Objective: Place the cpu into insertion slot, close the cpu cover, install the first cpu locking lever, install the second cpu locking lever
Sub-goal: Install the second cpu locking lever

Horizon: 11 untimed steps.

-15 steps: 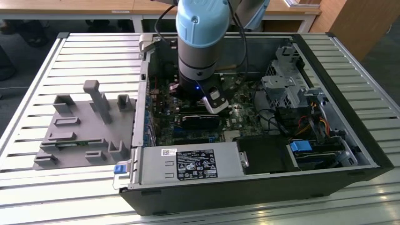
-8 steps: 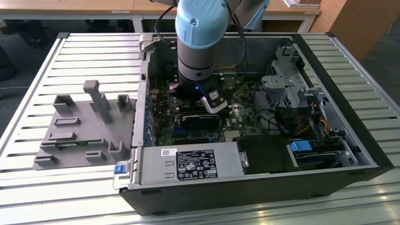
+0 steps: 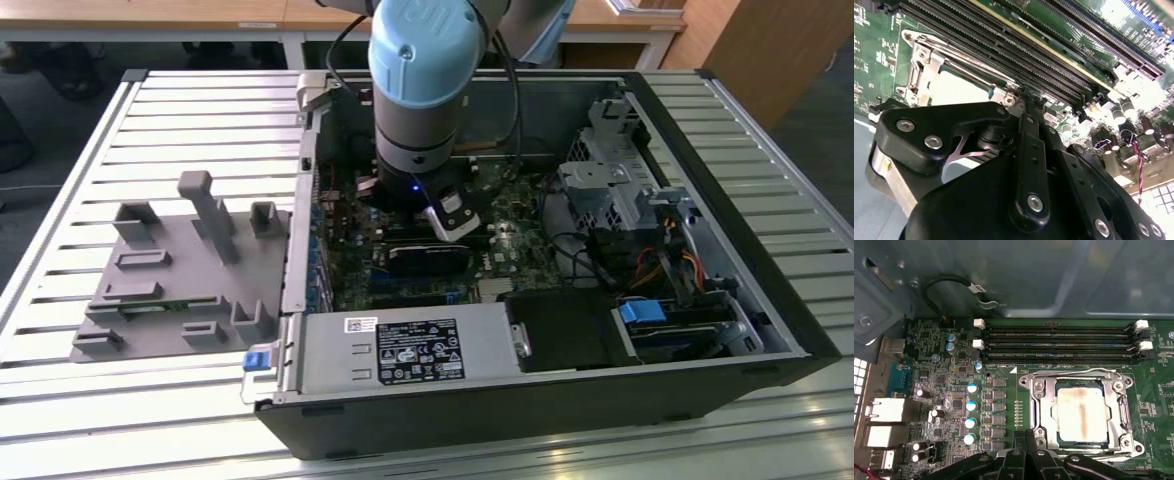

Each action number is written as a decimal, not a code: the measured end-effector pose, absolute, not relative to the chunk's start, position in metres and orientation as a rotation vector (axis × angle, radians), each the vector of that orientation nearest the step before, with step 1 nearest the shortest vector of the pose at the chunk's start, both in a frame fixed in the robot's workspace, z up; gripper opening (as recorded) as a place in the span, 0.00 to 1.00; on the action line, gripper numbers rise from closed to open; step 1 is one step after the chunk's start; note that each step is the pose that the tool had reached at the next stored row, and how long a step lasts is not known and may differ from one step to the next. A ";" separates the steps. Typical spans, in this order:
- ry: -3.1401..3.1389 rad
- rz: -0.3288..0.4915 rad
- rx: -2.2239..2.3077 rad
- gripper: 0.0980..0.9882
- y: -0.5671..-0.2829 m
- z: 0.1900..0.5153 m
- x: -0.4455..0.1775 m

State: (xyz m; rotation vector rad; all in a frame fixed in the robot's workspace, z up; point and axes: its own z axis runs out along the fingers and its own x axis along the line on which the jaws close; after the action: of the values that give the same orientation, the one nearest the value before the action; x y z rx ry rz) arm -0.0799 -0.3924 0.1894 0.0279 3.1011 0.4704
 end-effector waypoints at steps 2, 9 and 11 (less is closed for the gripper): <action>3.101 0.471 0.028 0.01 -0.392 0.189 -0.080; 3.101 0.471 0.028 0.01 -0.392 0.200 -0.080; 3.101 0.471 0.028 0.01 -0.392 0.203 -0.080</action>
State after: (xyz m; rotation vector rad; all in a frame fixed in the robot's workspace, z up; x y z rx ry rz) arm -0.0799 -0.3923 0.2029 0.0279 3.1010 0.4707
